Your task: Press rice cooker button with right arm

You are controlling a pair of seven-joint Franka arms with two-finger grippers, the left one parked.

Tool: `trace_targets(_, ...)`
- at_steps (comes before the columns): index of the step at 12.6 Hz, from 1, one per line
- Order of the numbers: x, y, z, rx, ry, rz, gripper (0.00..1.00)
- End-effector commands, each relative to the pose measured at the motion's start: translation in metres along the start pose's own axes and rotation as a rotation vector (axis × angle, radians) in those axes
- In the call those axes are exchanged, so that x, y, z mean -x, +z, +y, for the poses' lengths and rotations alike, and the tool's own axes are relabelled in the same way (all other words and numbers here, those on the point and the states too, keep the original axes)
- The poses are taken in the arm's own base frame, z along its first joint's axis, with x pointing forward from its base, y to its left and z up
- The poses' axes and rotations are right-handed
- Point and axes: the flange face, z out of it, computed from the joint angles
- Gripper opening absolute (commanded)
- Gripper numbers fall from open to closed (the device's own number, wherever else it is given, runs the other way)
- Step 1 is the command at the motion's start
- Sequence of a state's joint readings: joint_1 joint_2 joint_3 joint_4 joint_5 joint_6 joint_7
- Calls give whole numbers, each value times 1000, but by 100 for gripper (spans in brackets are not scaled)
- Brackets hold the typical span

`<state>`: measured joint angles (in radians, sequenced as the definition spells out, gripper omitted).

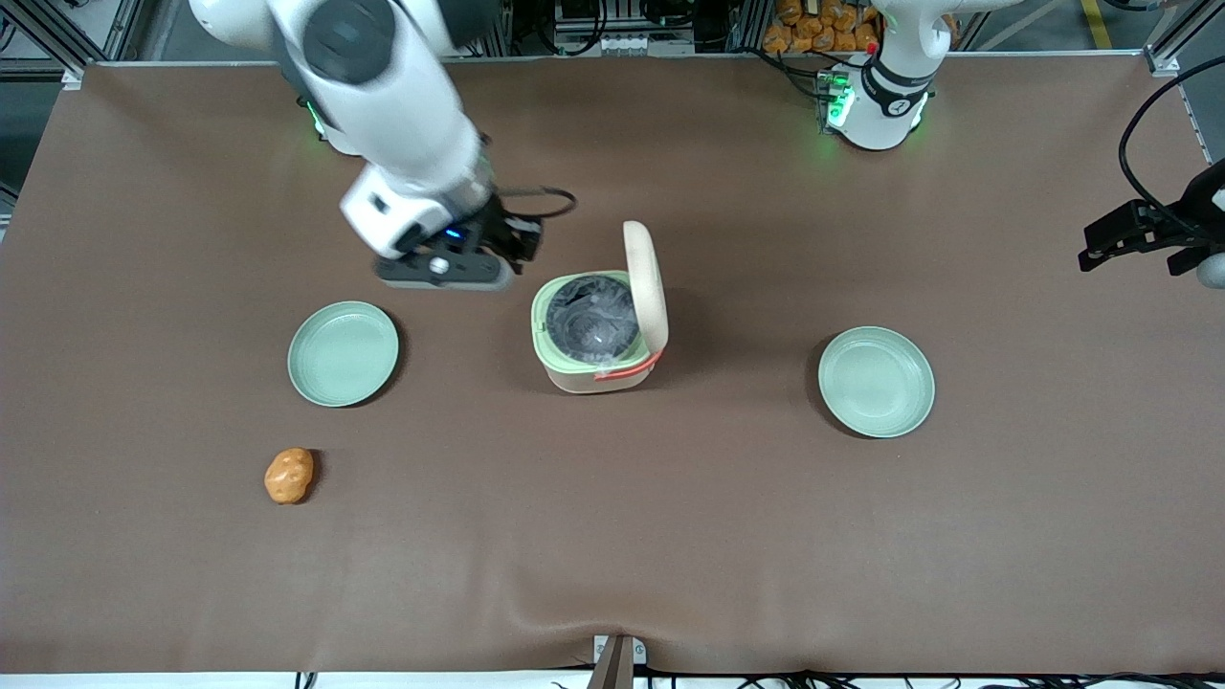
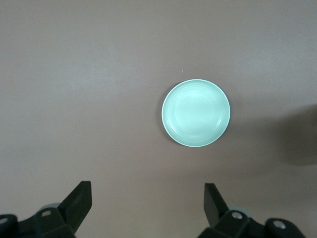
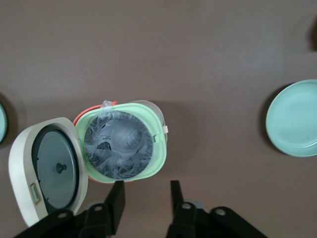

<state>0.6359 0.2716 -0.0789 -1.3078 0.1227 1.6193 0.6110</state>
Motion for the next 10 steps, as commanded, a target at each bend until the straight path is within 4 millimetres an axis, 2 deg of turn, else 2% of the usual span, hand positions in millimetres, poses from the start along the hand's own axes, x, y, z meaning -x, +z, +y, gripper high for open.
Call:
trace_targets(1,2,-53,62,-11,-32,-17,100)
trace_targets(4,2,-95,151,0,-109,-55,100)
trace_targets(6,7,-107,200,21,-90,-78,100)
trace_targets(8,14,-113,233,90,-163,-58,100)
trace_targets(10,17,-113,273,93,-155,-63,100)
